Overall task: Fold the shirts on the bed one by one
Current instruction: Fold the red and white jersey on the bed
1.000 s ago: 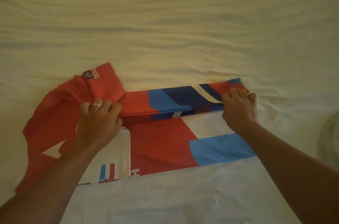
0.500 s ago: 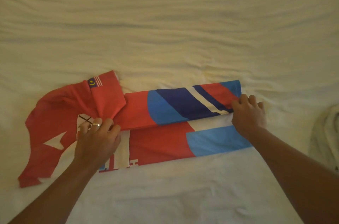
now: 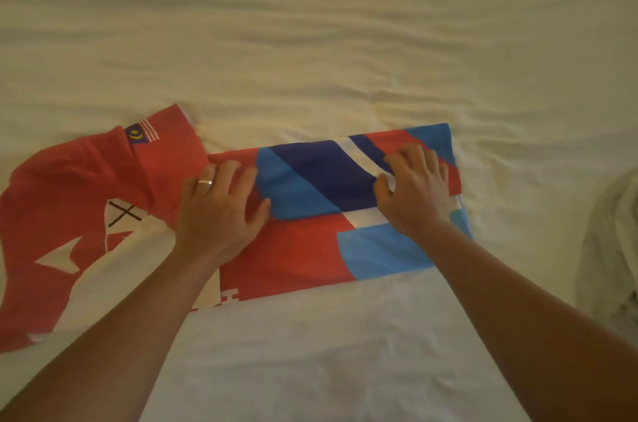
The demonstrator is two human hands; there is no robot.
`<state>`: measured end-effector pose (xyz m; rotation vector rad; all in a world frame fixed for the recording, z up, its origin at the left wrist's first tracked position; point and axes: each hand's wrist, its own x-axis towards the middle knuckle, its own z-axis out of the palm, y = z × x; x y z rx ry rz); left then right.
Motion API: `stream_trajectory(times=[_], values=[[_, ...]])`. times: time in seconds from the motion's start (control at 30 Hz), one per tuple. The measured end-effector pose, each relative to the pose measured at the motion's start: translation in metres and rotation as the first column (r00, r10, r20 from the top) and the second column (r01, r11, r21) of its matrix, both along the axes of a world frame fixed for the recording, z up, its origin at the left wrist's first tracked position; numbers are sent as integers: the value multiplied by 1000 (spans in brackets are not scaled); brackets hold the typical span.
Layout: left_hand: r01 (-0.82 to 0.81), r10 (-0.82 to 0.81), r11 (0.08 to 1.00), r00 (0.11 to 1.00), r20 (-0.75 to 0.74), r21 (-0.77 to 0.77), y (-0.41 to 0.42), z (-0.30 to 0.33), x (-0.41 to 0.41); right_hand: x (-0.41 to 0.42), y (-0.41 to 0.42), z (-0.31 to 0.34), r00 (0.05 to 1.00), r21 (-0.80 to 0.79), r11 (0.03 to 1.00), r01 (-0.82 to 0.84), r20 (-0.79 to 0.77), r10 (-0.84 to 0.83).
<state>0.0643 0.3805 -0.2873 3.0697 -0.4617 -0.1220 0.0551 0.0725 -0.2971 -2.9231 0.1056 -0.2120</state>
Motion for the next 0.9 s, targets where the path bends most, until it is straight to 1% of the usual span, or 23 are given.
stream_trajectory(times=[0.03,0.1,0.17,0.23,0.3,0.37,0.47,0.53,0.6,0.67,0.73,0.8,0.83,0.87,0.9], values=[[-12,13,1000,998,-60,5,-4,-5,3,3,4,-3,999,-22,999,-43,-29,43],[-47,50,999,986,-159,21,-8,-15,6,6,6,-11,986,-72,992,-106,-140,95],[-95,103,994,972,-213,47,-11,-27,7,6,-2,-18,962,-111,987,-115,-262,83],[-157,160,987,960,-231,34,-14,-35,3,1,-18,-24,936,-139,986,-96,-349,42],[-204,201,979,951,-234,11,-18,-40,-1,-6,-34,-29,924,-165,982,-92,-383,22],[-223,222,975,946,-237,21,-20,-41,-2,-10,-40,-31,921,-176,981,-82,-390,7],[-223,226,974,941,-252,44,-21,-39,-1,-7,-36,-28,907,-171,984,-52,-420,-25],[-210,211,977,944,-255,30,-21,-33,-1,-6,-30,-22,897,-173,984,-30,-438,-50],[-188,180,982,957,-229,-13,-16,-24,-6,-4,-17,-11,909,-131,991,39,-407,-90],[-189,172,977,973,-154,-102,-3,-14,-19,0,6,-1,939,-24,995,99,-327,-101],[-211,213,958,977,-14,-195,18,-4,-37,10,43,5,971,80,994,75,-234,-55],[-243,281,938,951,132,-246,46,2,-56,23,91,8,986,153,988,16,-165,10],[-269,316,930,933,173,-251,63,4,-65,30,118,10,989,197,980,-12,-139,40],[-299,348,922,919,185,-247,79,5,-74,38,147,13,989,245,969,-30,-131,64],[-333,376,913,911,171,-236,96,5,-83,46,176,18,984,291,956,-35,-156,83]])
